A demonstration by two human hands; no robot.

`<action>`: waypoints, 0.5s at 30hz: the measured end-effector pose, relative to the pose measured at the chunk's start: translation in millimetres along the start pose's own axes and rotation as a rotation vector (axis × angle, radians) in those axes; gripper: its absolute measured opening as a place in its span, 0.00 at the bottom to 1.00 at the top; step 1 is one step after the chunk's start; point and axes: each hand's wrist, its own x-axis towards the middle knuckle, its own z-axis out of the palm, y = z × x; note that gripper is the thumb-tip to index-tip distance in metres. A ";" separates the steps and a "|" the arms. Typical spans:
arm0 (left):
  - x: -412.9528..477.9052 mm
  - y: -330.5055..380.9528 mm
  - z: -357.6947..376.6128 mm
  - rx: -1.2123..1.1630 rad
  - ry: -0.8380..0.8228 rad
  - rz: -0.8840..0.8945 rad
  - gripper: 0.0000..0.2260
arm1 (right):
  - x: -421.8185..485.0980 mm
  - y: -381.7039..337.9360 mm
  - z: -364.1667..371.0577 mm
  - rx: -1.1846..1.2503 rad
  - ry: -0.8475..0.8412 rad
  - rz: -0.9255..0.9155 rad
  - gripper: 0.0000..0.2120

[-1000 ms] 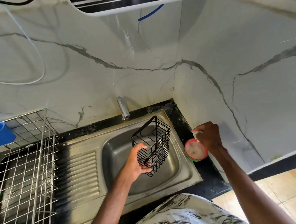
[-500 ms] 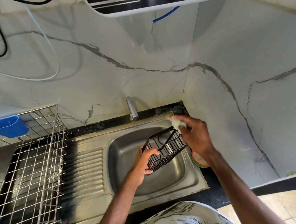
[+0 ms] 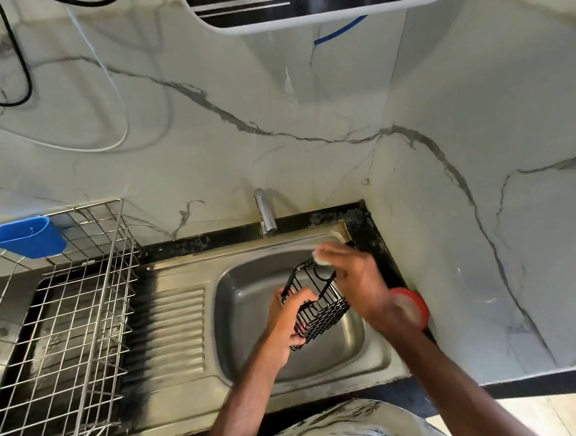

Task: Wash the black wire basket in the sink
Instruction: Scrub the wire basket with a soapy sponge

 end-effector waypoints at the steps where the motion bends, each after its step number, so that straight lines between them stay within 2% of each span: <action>1: -0.3 -0.5 -0.6 0.001 -0.008 -0.004 0.31 | 2.3 12.4 -4.5 -0.014 0.030 0.091 0.24; 3: 0.2 -2.4 -1.3 -0.004 -0.005 -0.005 0.34 | 5.1 26.3 -10.1 -0.041 0.084 0.199 0.24; 4: 0.1 -2.3 -0.6 -0.003 -0.001 -0.008 0.35 | 5.4 24.4 -9.9 -0.056 0.090 0.193 0.24; 7: 0.8 -0.1 2.6 -0.001 0.020 -0.008 0.34 | -1.6 -7.1 1.2 -0.022 0.029 0.009 0.23; 9: 0.6 1.8 4.6 -0.027 0.049 -0.033 0.28 | -9.2 -28.5 9.6 0.015 -0.027 -0.135 0.21; 11: -2.3 3.6 4.2 -0.038 0.053 -0.058 0.28 | -10.0 -27.3 9.7 0.023 -0.066 -0.184 0.23; 13: -4.4 3.6 2.4 -0.025 0.027 -0.053 0.31 | -3.4 -2.6 3.7 0.002 -0.031 -0.100 0.26; 15: -4.4 1.8 -0.3 -0.017 0.011 -0.052 0.35 | 5.0 23.6 -6.9 -0.006 0.038 0.099 0.24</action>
